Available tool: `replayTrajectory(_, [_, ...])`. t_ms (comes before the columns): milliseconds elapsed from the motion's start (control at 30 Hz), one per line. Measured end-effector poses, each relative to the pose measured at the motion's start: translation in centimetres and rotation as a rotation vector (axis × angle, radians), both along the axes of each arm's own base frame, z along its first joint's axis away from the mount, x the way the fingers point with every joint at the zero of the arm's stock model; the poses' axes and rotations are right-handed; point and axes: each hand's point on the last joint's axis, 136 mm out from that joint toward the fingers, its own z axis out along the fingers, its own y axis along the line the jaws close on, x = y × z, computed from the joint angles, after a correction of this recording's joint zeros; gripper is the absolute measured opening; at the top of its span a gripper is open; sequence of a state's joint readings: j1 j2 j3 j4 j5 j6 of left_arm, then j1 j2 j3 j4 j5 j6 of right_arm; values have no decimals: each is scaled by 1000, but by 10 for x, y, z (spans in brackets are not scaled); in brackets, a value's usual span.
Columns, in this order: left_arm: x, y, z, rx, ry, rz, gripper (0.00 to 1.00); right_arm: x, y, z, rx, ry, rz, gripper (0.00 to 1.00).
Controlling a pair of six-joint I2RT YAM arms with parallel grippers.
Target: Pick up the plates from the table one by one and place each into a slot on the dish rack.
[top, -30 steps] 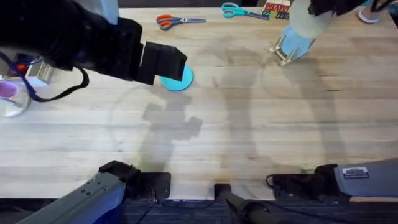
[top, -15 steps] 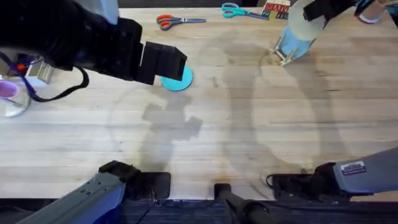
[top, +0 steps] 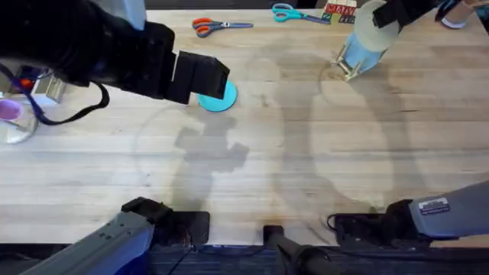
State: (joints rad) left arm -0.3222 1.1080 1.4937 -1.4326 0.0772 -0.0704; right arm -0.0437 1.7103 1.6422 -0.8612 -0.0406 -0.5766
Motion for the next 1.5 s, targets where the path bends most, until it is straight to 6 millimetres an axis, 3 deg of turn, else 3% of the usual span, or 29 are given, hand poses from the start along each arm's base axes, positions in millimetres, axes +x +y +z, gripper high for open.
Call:
replayTrajectory(167, [0,0,0,0,0,0,994,-1,-1,-9,-2,11,-2,32])
replayTrajectory(800, [0,0,0,0,0,0,993,3,-11,-7,-4,-9,-26,32])
replayTrajectory(1500, [0,0,0,0,0,0,993,5,-10,-6,3,-20,-22,32])
